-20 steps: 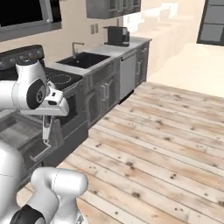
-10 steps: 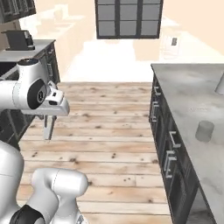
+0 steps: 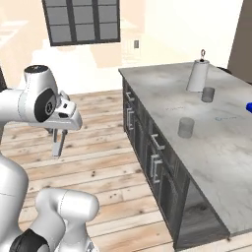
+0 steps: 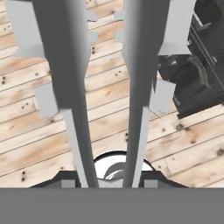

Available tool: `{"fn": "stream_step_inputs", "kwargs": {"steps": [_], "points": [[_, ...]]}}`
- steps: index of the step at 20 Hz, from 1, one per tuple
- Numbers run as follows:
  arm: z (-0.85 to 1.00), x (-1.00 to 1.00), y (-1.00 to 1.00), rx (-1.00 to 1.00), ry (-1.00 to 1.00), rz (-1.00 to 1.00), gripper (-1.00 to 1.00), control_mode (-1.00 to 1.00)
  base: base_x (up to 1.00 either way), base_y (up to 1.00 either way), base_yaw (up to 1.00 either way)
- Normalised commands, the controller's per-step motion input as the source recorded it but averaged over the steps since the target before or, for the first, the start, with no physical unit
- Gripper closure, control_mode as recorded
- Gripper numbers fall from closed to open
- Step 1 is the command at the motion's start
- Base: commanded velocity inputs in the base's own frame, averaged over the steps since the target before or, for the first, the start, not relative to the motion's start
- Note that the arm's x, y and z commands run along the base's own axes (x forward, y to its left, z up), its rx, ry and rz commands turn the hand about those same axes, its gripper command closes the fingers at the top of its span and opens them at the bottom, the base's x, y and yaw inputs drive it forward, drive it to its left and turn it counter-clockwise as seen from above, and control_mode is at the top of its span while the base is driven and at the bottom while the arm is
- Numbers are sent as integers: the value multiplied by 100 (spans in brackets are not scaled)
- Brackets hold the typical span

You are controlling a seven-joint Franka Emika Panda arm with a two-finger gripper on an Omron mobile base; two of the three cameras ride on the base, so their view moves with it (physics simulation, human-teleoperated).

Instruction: Take the tongs from the drawer on the right and place them on the dining counter next to the tray containing the hot dog.

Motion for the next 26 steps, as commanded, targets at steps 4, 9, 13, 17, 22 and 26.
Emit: {"fn": "stream_step_inputs", "kwargs": {"steps": [4, 9, 13, 17, 22, 26], "points": [[0, 0, 0, 0, 0, 0, 100, 100, -2, 0, -27], [0, 0, 0, 0, 0, 0, 100, 100, -3, 0, -28], [0, 0, 0, 0, 0, 0, 100, 100, -11, -5, -29], [0, 0, 0, 0, 0, 0, 100, 100, -5, -23, -34], [0, 0, 0, 0, 0, 0, 100, 100, 0, -34, -40], [0, 0, 0, 0, 0, 0, 100, 100, -1, -51, -43]]}}
